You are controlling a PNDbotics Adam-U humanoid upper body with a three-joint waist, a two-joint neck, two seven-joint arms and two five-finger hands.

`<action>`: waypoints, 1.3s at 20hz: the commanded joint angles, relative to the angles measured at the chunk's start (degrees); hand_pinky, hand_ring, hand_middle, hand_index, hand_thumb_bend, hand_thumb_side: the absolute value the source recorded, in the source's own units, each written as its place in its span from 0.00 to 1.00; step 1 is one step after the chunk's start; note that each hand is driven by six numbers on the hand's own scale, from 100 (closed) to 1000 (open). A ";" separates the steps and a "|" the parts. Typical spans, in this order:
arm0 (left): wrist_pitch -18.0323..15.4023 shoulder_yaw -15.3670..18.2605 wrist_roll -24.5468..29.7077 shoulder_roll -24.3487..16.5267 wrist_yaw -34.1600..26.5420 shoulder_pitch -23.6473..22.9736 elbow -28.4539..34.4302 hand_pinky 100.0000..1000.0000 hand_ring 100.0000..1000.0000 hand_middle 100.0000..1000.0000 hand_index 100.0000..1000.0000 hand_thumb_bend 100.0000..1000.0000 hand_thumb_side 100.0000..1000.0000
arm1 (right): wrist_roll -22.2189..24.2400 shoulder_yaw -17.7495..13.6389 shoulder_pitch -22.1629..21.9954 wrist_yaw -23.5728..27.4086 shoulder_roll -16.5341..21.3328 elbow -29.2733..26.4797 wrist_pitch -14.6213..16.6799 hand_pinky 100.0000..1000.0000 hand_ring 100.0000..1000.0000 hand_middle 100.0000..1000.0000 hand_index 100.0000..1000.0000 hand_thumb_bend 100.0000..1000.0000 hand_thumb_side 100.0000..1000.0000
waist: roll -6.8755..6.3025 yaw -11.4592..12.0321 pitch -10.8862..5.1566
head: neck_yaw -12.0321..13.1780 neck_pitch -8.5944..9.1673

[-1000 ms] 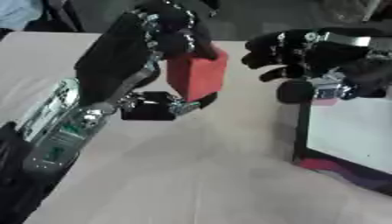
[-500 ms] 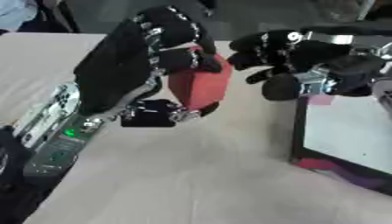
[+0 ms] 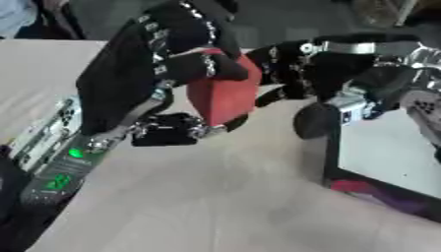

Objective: Pick up the objects with one hand, pass them to the other hand, and then place them into the box on the other side of the table.

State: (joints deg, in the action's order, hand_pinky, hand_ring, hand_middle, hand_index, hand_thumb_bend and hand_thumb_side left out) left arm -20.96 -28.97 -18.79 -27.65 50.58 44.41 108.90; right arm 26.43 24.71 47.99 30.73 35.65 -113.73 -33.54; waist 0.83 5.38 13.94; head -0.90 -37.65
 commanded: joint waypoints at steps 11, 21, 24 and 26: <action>-0.81 -0.83 -1.01 -0.20 -0.80 1.54 1.44 0.65 0.58 0.49 0.46 0.31 0.00 | -4.50 0.28 3.47 0.75 -1.98 0.29 -0.80 0.91 1.00 0.89 0.95 0.80 0.35 | 0.75 0.04 0.23 | -0.96 0.43; -0.89 -1.06 -1.13 0.20 -0.66 1.54 1.11 0.65 0.58 0.49 0.46 0.31 0.00 | -5.28 1.12 4.56 1.94 -3.30 0.16 -1.91 0.91 1.00 0.88 0.94 0.80 0.37 | 1.01 0.27 0.34 | -1.27 0.47; -0.98 -1.19 -1.25 0.46 -0.53 1.70 1.21 0.65 0.58 0.49 0.46 0.31 0.00 | -5.27 1.40 4.75 1.85 -3.72 0.44 -2.22 0.91 0.99 0.88 0.94 0.80 0.37 | 1.01 0.40 0.36 | -1.44 0.63; -1.09 -1.29 -1.17 0.62 -0.42 1.86 1.28 0.65 0.58 0.49 0.46 0.31 0.00 | -5.16 1.58 4.92 1.93 -4.02 0.64 -2.31 0.91 0.99 0.88 0.94 0.80 0.37 | 1.00 0.48 0.35 | -1.55 0.78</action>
State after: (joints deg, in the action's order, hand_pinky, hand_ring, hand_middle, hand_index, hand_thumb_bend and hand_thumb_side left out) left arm -21.84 -30.45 -19.88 -26.94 49.97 45.05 109.26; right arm 21.31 26.63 51.78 32.29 31.41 -112.92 -35.68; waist 1.17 5.83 14.27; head -2.24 -37.61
